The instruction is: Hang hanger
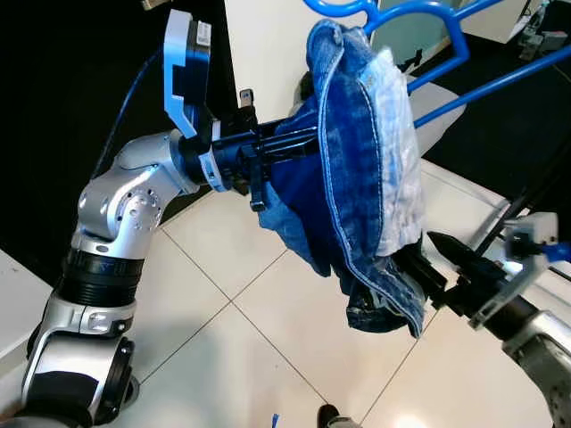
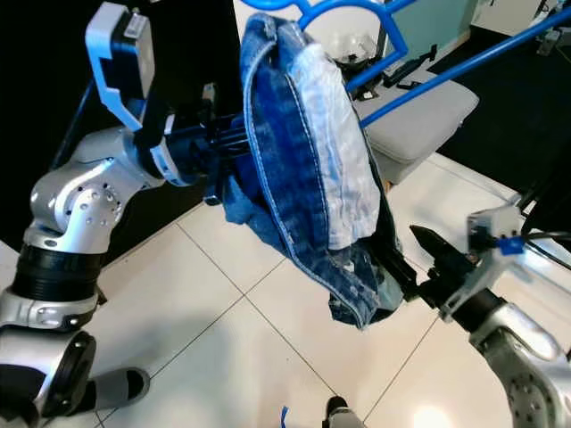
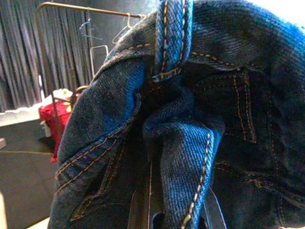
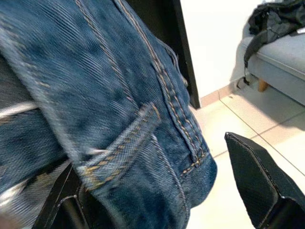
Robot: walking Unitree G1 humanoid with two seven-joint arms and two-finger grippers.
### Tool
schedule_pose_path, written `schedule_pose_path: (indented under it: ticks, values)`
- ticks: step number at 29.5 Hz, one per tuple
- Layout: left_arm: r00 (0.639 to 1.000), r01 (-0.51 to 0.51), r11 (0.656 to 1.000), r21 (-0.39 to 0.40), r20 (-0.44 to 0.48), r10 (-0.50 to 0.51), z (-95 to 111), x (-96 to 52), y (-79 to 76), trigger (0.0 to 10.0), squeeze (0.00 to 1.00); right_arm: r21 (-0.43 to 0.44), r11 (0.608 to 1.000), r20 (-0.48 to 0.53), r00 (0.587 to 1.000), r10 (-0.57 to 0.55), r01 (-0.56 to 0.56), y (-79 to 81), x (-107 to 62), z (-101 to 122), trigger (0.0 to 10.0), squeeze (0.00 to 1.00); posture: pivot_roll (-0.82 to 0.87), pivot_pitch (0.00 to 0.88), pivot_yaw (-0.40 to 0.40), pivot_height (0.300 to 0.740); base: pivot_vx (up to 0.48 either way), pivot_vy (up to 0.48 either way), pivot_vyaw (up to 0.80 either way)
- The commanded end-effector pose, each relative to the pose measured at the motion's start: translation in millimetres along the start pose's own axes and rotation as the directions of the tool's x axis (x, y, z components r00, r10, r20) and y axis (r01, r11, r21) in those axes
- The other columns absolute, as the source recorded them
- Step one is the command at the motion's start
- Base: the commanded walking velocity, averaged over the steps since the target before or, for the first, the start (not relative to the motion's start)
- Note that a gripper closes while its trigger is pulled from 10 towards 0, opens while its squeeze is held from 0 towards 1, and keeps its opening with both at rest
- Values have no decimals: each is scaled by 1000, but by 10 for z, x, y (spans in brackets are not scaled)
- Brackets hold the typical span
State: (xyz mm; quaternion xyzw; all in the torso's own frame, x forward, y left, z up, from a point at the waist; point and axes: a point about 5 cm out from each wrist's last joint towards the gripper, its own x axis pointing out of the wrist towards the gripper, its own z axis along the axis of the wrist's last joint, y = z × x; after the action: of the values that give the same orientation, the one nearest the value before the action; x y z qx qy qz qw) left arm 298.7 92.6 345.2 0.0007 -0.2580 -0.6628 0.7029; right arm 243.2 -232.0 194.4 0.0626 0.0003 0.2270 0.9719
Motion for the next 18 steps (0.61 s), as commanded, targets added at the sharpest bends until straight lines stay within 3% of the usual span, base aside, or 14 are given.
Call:
schedule_pose_path:
  ticks: [1,2,4,5,6,7,15,18]
  values:
    - [999,22,999,26,46,-23,113,7,-33,10000,0,-9,999,-25,999,-34,34,-14,22,-64,10000,0,14,180,66,740,0,0,0]
    - [999,22,999,26,46,-23,117,7,-30,10000,0,-7,999,-26,998,-50,50,-26,36,-74,8706,0,16,181,63,740,0,0,0]
    - [999,22,999,27,45,-23,120,7,-27,10000,0,-4,998,-25,998,-58,58,-34,43,-78,8706,0,16,181,63,740,0,0,0]
    - [999,21,999,29,42,-22,125,3,-27,10000,0,-7,998,-24,997,-68,68,-45,47,-78,1412,0,16,181,63,740,0,0,0]
    - [999,21,999,29,42,-22,125,3,-27,10000,0,-7,998,-24,997,-68,68,-45,47,-78,1412,0,16,181,63,740,0,0,0]
    - [999,18,999,32,39,-19,132,-6,-25,10000,0,-16,996,-26,996,-83,82,-65,44,-75,0,0,15,179,60,740,0,0,0]
    - [1000,3,999,47,23,-4,136,-47,0,10000,0,-10,994,-11,994,-107,107,-113,33,-48,0,0,15,176,59,740,0,0,0]
    - [999,-27,996,85,-41,30,84,-191,55,10000,0,62,988,67,987,-146,142,-204,-7,73,0,0,10,192,61,740,0,0,0]
